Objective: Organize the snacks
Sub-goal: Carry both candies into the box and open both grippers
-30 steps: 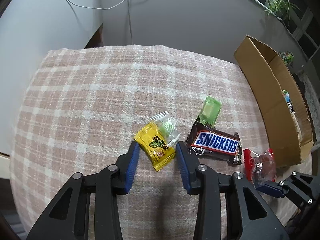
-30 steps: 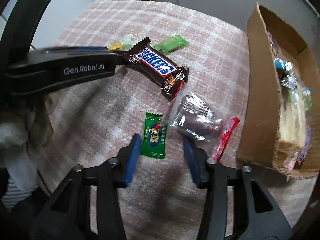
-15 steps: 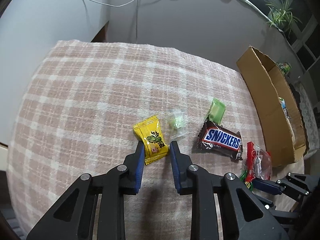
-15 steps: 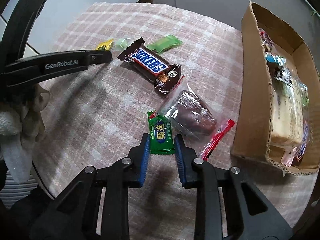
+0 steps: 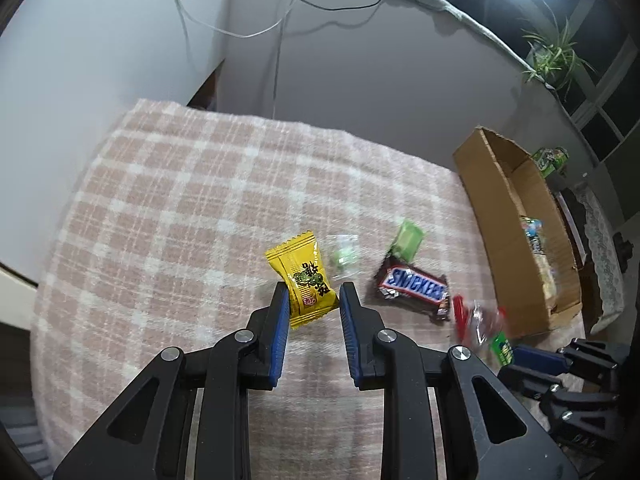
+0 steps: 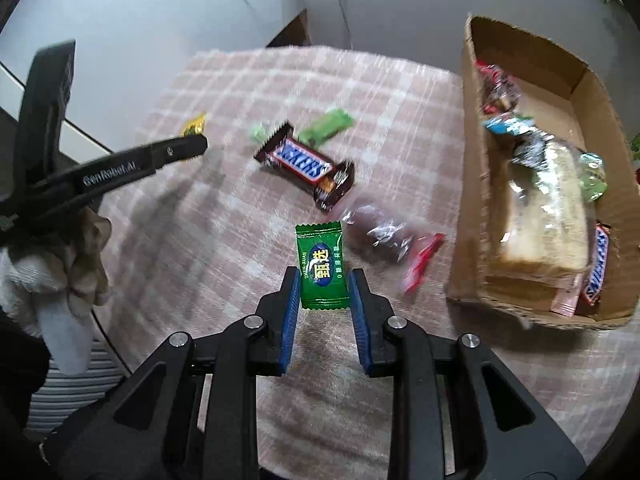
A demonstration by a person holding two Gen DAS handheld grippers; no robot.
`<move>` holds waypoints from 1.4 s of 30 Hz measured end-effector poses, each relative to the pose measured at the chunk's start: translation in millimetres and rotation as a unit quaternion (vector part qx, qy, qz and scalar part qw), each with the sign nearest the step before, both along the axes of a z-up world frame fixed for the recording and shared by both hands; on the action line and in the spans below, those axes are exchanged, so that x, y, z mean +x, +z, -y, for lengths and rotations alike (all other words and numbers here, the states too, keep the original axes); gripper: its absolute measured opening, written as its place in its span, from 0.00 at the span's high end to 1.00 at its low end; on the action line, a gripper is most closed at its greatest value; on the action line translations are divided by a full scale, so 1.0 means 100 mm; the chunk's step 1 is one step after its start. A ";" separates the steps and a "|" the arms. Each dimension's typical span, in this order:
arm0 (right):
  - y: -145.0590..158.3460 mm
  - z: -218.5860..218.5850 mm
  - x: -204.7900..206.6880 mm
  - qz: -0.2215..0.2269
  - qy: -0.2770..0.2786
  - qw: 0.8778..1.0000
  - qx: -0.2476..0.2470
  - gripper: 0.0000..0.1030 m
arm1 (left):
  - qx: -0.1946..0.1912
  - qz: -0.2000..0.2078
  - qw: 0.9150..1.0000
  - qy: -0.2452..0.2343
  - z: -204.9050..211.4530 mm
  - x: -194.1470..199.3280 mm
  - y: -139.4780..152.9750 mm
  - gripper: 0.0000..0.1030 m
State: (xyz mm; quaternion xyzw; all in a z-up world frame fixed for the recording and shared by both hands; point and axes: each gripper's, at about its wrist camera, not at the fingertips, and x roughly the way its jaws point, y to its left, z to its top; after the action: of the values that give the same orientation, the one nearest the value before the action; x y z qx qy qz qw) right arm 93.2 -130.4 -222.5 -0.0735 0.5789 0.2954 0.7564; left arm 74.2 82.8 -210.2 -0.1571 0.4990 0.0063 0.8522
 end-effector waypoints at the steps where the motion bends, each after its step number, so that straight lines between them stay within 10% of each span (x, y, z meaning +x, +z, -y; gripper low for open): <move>1: 0.04 0.03 0.01 0.002 -0.003 1.000 0.003 0.75 | 0.000 0.003 1.000 -0.003 0.03 0.02 0.02 0.78; 24: 0.74 1.09 0.92 0.075 -0.136 0.988 0.026 0.75 | -0.032 0.063 0.988 -0.135 1.29 0.54 0.46 0.78; 42: 0.53 1.28 1.68 0.088 -0.160 0.983 -0.016 0.75 | -0.031 0.065 0.977 -0.202 2.11 0.95 0.44 0.78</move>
State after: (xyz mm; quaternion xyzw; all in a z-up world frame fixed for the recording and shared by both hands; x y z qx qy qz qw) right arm 260.8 -258.9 -169.2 -0.0179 0.5189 0.1538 0.8407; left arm 169.5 -128.0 -165.9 -0.0795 0.4644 -0.1915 0.8610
